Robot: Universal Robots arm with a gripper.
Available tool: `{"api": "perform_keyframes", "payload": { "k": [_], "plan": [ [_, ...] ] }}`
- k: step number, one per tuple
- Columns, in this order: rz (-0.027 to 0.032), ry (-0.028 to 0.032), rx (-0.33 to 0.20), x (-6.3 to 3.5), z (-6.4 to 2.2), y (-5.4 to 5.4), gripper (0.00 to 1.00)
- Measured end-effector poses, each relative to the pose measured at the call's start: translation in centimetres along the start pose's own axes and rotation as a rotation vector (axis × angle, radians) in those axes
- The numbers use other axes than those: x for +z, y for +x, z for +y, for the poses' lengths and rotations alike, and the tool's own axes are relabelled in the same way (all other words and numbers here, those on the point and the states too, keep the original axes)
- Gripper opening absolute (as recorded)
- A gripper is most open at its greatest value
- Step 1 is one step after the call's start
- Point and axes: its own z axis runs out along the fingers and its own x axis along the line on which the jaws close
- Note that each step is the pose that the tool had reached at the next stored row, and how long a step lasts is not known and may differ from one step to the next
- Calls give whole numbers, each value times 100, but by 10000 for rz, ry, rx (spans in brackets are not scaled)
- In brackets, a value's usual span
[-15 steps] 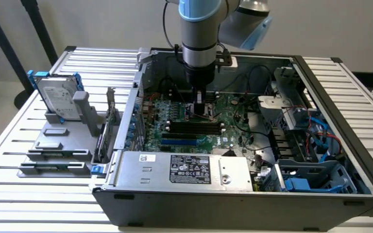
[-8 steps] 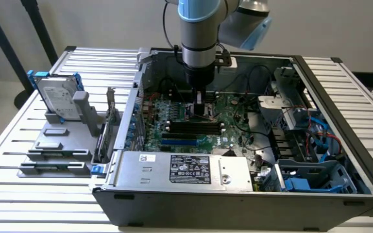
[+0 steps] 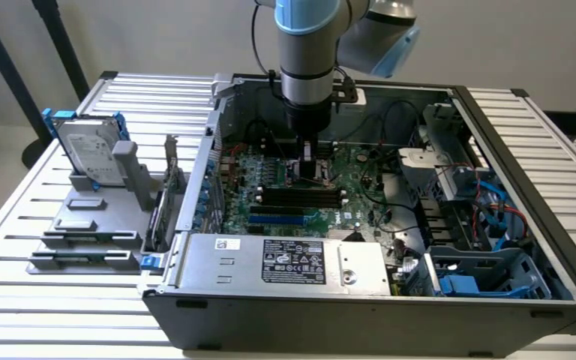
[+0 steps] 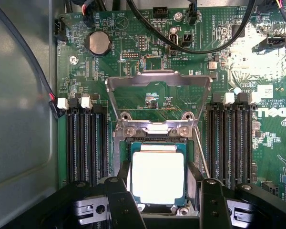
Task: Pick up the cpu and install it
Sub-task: 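Place the cpu into insertion slot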
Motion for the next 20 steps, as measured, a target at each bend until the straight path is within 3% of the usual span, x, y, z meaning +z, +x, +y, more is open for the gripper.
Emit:
{"api": "perform_keyframes", "payload": {
  "k": [11, 20],
  "plan": [
    [-25, 0, -47, 7, -1, 11, 55],
    [-40, 36, -135, 24, -3, 15, 55]
  ]
}}
